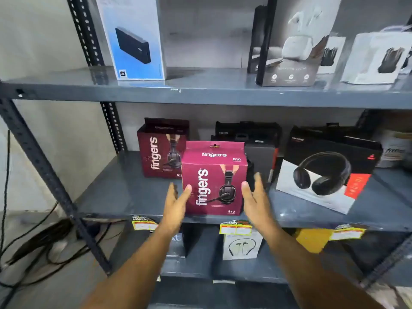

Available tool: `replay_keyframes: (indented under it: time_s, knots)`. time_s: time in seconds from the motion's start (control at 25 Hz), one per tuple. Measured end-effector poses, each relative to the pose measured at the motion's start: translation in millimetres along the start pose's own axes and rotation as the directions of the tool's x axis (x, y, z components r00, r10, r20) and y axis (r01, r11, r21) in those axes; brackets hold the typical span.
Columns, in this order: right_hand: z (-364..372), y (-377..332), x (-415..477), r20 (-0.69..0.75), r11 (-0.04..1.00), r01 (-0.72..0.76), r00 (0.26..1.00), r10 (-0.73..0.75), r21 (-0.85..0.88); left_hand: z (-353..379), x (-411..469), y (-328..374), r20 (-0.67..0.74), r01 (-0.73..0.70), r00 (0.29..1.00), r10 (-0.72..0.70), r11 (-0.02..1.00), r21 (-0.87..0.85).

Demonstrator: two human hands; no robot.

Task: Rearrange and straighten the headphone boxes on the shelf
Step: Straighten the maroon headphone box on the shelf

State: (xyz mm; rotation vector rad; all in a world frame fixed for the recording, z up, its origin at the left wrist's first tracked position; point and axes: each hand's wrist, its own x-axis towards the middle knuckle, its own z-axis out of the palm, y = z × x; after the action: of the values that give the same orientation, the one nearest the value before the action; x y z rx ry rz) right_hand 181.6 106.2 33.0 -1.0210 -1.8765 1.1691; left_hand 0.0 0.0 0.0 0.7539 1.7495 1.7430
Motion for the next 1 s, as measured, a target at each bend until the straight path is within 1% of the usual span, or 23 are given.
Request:
replay_keyframes:
  time_s: [0.04, 0.08, 0.12, 0.2, 0.24, 0.28, 0.32, 0.36, 0.4, 0.44, 0.52, 0.64, 0.72, 0.76, 0.88, 0.92, 1.0]
  knots:
    - [9, 5, 1, -0.005, 0.995, -0.033, 0.999, 0.033, 0.097, 4, 0, -3, 0.043, -0.003, 0.999, 0.007, 0.996, -0.093]
    - [18, 12, 4, -0.005, 0.990, -0.058, 0.998, 0.059, 0.132, 4, 0, -7, 0.096, -0.015, 0.995, 0.022, 0.997, -0.072]
    - [24, 20, 5, -0.013, 0.984, -0.049, 0.999, 0.052, 0.169, 1, -4, -10, 0.107, -0.061, 0.992, 0.069, 0.995, -0.081]
    - [22, 27, -3, -0.008, 0.978, -0.014, 1.000, 0.016, 0.209, -10, -17, -9, 0.111, -0.172, 0.978, 0.176, 0.984, -0.044]
    - [18, 22, -7, -0.037, 0.966, -0.010, 0.999, 0.020, 0.258, -19, -21, -3, 0.104, -0.227, 0.968, 0.227, 0.974, -0.019]
    - [13, 14, -8, -0.063, 0.949, 0.010, 0.998, 0.011, 0.316, -27, -23, 5, 0.117, -0.265, 0.956, 0.267, 0.964, -0.038]
    - [7, -3, -11, -0.109, 0.937, 0.024, 0.994, 0.016, 0.350, -33, -26, 20, 0.131, -0.261, 0.954, 0.270, 0.962, -0.082]
    - [2, -11, -11, -0.138, 0.925, 0.064, 0.990, -0.013, 0.375, -38, -30, 34, 0.135, -0.229, 0.959, 0.251, 0.960, -0.159]
    - [-3, -21, -13, -0.139, 0.918, 0.096, 0.989, -0.045, 0.385, -41, -33, 44, 0.146, -0.183, 0.964, 0.220, 0.955, -0.233]
    - [-6, -29, -13, -0.120, 0.917, 0.119, 0.990, -0.079, 0.380, -45, -36, 53, 0.160, -0.149, 0.967, 0.196, 0.952, -0.267]
    - [-3, -39, -8, -0.087, 0.924, 0.134, 0.990, -0.110, 0.357, -51, -37, 62, 0.161, -0.123, 0.972, 0.174, 0.950, -0.286]
    - [13, -42, -1, -0.062, 0.941, 0.156, 0.988, -0.144, 0.300, -58, -31, 57, 0.066, -0.136, 0.985, 0.161, 0.950, -0.280]
    - [26, -36, 2, -0.057, 0.947, 0.160, 0.987, -0.150, 0.279, -68, -23, 45, 0.029, -0.149, 0.987, 0.159, 0.962, -0.228]
    - [36, -32, 5, -0.018, 0.952, 0.131, 0.991, -0.131, 0.278, -76, -16, 36, 0.010, -0.148, 0.988, 0.153, 0.970, -0.194]
    - [85, -21, 23, 0.182, 0.982, 0.039, 0.981, -0.074, 0.187, -106, 19, 9, -0.112, -0.131, 0.986, 0.124, 0.990, -0.056]
    - [103, -17, 32, 0.231, 0.985, 0.021, 0.971, -0.061, 0.171, -112, 34, 1, -0.152, -0.115, 0.982, 0.108, 0.992, -0.042]
    - [138, -13, 51, 0.275, 0.986, -0.004, 0.961, -0.043, 0.167, -121, 60, -5, -0.231, -0.099, 0.970, 0.081, 0.993, -0.069]
